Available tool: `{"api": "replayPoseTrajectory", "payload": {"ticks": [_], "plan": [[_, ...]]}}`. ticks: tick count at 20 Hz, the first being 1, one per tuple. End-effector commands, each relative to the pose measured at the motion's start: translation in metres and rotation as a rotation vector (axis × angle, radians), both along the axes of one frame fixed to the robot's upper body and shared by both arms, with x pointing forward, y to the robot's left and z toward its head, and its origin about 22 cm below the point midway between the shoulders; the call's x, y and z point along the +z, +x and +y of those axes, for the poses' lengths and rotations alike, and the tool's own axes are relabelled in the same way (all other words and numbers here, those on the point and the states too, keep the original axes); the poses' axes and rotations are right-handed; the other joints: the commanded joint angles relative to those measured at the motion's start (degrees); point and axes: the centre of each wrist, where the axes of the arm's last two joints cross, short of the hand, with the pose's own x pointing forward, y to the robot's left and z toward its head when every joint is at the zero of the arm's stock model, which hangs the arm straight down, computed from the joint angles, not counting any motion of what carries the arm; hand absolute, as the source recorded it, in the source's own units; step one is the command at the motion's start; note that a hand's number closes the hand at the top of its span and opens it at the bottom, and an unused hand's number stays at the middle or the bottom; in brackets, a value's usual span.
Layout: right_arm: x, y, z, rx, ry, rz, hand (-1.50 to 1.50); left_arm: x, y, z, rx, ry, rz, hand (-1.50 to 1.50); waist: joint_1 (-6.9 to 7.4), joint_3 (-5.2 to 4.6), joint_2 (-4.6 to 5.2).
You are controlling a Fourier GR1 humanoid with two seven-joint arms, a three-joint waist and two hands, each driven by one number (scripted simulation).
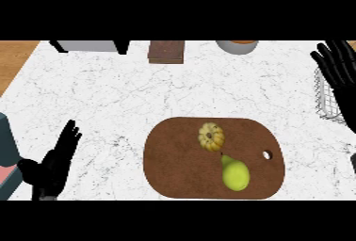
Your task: Pick the squash from the cutting board and place it in the tiered basket
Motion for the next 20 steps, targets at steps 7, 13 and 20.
{"api": "replayPoseTrajectory", "payload": {"ticks": [7, 13, 20], "plan": [[-0.083, -0.004, 0.013, -0.227, 0.642, 0.069, 1.50, 0.003, -0.009, 0.034, 0.040, 0.093, 0.125, 0.00, -7.19, 3.72, 0.28], [-0.130, -0.032, 0.065, -0.161, -0.154, 0.153, -1.50, 0.017, -0.001, 0.053, 0.008, 0.129, 0.182, 0.00, -2.25, 0.15, 1.38], [-0.106, -0.024, 0.055, -0.292, -0.779, 0.272, -1.50, 0.027, 0.005, 0.051, -0.010, 0.135, 0.188, 0.00, -1.53, 0.07, 1.07]]}}
